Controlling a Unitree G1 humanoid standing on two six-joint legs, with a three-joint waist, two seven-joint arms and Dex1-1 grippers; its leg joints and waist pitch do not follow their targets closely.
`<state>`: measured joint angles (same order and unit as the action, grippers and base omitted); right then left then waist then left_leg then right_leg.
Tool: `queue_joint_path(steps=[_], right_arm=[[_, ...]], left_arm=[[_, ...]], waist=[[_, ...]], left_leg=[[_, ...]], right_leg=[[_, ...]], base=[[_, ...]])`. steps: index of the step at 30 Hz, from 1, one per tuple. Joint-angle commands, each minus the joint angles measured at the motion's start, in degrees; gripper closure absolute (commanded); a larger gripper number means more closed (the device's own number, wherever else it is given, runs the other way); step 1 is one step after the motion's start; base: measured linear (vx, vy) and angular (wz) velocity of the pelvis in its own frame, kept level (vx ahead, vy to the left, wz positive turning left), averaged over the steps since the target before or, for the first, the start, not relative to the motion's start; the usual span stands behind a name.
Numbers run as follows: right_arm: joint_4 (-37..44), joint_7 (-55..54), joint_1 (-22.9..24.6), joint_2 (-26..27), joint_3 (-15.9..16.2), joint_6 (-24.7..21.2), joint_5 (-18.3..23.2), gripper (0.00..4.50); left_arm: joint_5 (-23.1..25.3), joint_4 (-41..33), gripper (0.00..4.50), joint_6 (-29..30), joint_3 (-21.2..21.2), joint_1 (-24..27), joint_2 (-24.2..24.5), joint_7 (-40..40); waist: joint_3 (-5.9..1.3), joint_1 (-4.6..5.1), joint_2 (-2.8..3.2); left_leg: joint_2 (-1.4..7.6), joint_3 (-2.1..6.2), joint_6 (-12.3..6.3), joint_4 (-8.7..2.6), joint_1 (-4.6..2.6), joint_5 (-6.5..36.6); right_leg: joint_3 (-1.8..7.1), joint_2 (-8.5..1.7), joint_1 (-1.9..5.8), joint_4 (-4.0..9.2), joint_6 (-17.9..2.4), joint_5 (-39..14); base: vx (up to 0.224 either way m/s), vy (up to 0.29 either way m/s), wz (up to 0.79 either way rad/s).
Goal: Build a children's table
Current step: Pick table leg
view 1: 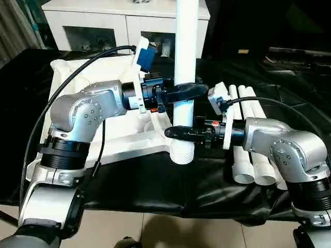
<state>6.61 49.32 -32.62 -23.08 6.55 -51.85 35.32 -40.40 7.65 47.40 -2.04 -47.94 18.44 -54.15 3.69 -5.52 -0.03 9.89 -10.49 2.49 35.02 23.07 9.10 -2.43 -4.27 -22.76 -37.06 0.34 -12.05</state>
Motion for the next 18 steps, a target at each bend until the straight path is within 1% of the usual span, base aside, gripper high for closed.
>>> queue_joint_path(steps=[1, 2, 3, 4, 5, 6, 7, 8, 9, 10, 11, 12, 13, 14, 15, 16, 17, 18], right_arm=[[0.28, -0.74, -0.66, 0.33, -1.03, -0.44, 0.6, 2.62], [0.35, -1.03, -0.52, 0.53, -1.23, -0.34, 0.62, 2.62], [0.46, -1.62, -0.28, 0.97, -1.64, -0.2, 0.71, 2.62], [0.57, -2.18, -0.03, 1.44, -2.11, -0.1, 0.92, 2.62], [0.62, -2.49, 0.11, 1.73, -2.38, -0.04, 1.05, 2.63], [0.7, -2.96, 0.36, 2.19, -2.82, 0.1, 1.27, 2.64], [0.81, -3.49, 0.57, 2.74, -3.38, 0.15, 1.63, 2.64], [0.89, -3.87, 0.72, 3.13, -3.78, 0.19, 1.9, 2.64], [1.0, -4.23, 0.85, 3.5, -4.15, 0.18, 2.17, 2.64], [1.06, -4.78, 0.98, 4.04, -4.76, 0.25, 2.55, 2.64], [1.12, -5.18, 1.06, 4.42, -5.2, 0.32, 2.81, 2.64], [1.17, -6.16, 1.22, 5.3, -6.25, 0.72, 3.33, 2.64], [1.17, -6.24, 1.23, 5.36, -6.32, 0.76, 3.36, 2.64], [1.18, -6.48, 1.27, 5.54, -6.53, 0.89, 3.43, 2.64], [0.41, -8.75, 1.5, 6.72, -8.0, 2.57, 2.71, 2.64], [0.03, -9.68, 1.59, 7.11, -8.49, 3.37, 2.2, 2.64], [-0.87, -11.31, 1.75, 7.73, -9.31, 4.87, 1.23, 2.64], [-1.4, -12.39, 1.86, 8.12, -9.82, 5.77, 0.63, 2.64]], left_arm=[[1.41, -0.41, 2.1, -1.74, 1.43, 0.07, -0.55, 2.77], [0.34, -0.5, 2.1, -1.05, 2.07, 0.18, -0.82, 2.6], [-1.12, -1.17, 1.96, -0.39, 2.71, 0.61, -0.99, 1.85], [-1.66, -1.65, 1.96, -0.28, 2.97, 0.92, -1.1, 1.65], [-2.01, -1.88, 1.9, -0.52, 3.47, 1.16, -1.56, 2.09], [-2.31, -1.98, 1.67, -1.82, 4.55, 1.49, -2.69, 3.19], [-2.66, -2.17, 1.67, -3.06, 5.5, 1.85, -3.7, 4.03], [-2.88, -2.32, 1.6, -3.88, 6.09, 2.09, -4.33, 4.52], [-3.26, -2.48, 1.57, -4.5, 6.7, 2.32, -4.91, 4.91], [-4.81, -2.85, 1.57, -5.75, 8.47, 2.71, -6.52, 5.82], [-6.31, -3.03, 1.57, -6.13, 10.05, 2.93, -7.77, 6.94], [-10.3, -2.6, 1.57, -7.61, 14.36, 2.76, -11.0, 9.69], [-10.61, -2.53, 1.57, -7.65, 14.68, 2.71, -11.22, 9.91], [-11.58, -2.31, 1.57, -7.77, 15.69, 2.57, -11.9, 10.6], [-16.94, -0.64, 1.57, -7.95, 20.8, 1.78, -14.05, 14.68], [-18.6, -0.08, 1.57, -7.79, 22.33, 1.58, -14.49, 15.96], [-19.86, 0.14, 1.57, -8.0, 23.76, 1.75, -14.63, 16.85], [-20.31, 0.02, 1.57, -8.17, 24.45, 1.99, -14.71, 17.3]], waist=[[-4.74, -0.22, 0.04], [-4.8, -0.21, 0.05], [-4.79, -0.29, 0.13], [-4.84, -0.26, 0.21], [-4.79, -0.21, 0.14], [-4.83, -0.22, 0.19], [-4.78, -0.27, 0.35], [-4.83, -0.27, 0.2], [-4.86, -0.35, 0.37], [-4.85, -0.3, 0.26], [-4.8, -0.38, 0.5], [-4.89, -0.48, 0.48], [-4.81, -0.59, 0.38], [-4.8, -0.58, 0.34], [-4.78, -0.61, 0.5], [-4.81, -0.63, 0.43], [-4.81, -0.7, 0.54], [-4.78, -0.66, 0.49]], left_leg=[[2.56, 1.0, 0.25, -3.57, -1.61, 7.48], [2.55, 0.98, 0.24, -3.53, -1.53, 7.3], [2.52, 1.02, 0.17, -3.5, -1.51, 7.22], [2.53, 1.0, 0.14, -3.5, -1.59, 7.41], [2.52, 1.02, 0.2, -3.55, -1.55, 7.48], [2.58, 1.03, 0.3, -3.55, -1.58, 7.69], [2.57, 1.04, 0.29, -3.53, -1.55, 7.81], [2.58, 1.06, 0.27, -3.52, -1.5, 7.74], [2.6, 1.1, 0.24, -3.55, -1.53, 7.84], [2.62, 1.05, 0.23, -3.56, -1.54, 8.03], [2.59, 1.08, 0.35, -3.52, -1.49, 8.18], [2.56, 1.1, 0.4, -3.48, -1.55, 8.56], [2.56, 1.08, 0.43, -3.44, -1.51, 9.09], [2.61, 1.09, 0.5, -3.52, -1.54, 9.49], [2.52, 1.1, 0.67, -3.51, -1.52, 9.83], [2.44, 1.11, 0.89, -3.47, -1.53, 9.99], [2.41, 1.16, 0.98, -3.46, -1.52, 10.05], [2.41, 1.18, 1.04, -3.56, -1.5, 10.07]], right_leg=[[2.22, -3.51, 3.1, 3.92, -14.38, -0.82], [2.23, -3.53, 3.19, 3.81, -14.46, -0.47], [2.21, -3.61, 3.18, 3.82, -14.62, -0.4], [2.2, -3.59, 3.05, 3.86, -14.75, -0.48], [2.18, -3.55, 3.08, 3.85, -14.8, -0.52], [2.16, -3.55, 3.12, 3.85, -14.86, -0.56], [2.18, -3.62, 3.11, 3.9, -15.0, -0.39], [2.15, -3.6, 3.19, 3.89, -15.16, 0.16], [2.13, -3.6, 3.19, 3.85, -15.06, 0.19], [2.15, -3.59, 3.18, 3.91, -15.04, 0.18], [2.15, -3.68, 3.17, 3.89, -15.36, 0.22], [2.13, -3.66, 3.2, 3.97, -15.45, 0.08], [2.12, -3.73, 3.21, 4.07, -16.01, 0.1], [2.09, -3.68, 3.25, 4.03, -15.97, -0.31], [2.08, -3.58, 3.18, 4.06, -15.7, -0.84], [2.09, -3.58, 3.14, 4.1, -15.63, -0.75], [2.06, -3.6, 3.16, 4.06, -15.54, -0.89], [2.06, -3.57, 3.09, 4.16, -15.18, -1.3]], base=[[0.0, 0.0, 0.0], [0.0, 0.0, 0.0], [0.0, 0.0, 0.0], [0.0, 0.0, 0.0], [0.0, 0.0, 0.0], [0.0, 0.0, 0.0], [0.0, 0.0, 0.0], [0.0, 0.0, 0.0], [0.0, 0.0, 0.0], [0.0, 0.0, 0.0], [0.0, 0.0, 0.0], [0.0, 0.0, 0.0], [0.0, 0.0, 0.0], [0.0, 0.0, 0.0], [0.0, 0.0, 0.0], [0.0, 0.0, 0.0], [0.0, 0.0, 0.0], [0.0, 0.0, 0.0]])
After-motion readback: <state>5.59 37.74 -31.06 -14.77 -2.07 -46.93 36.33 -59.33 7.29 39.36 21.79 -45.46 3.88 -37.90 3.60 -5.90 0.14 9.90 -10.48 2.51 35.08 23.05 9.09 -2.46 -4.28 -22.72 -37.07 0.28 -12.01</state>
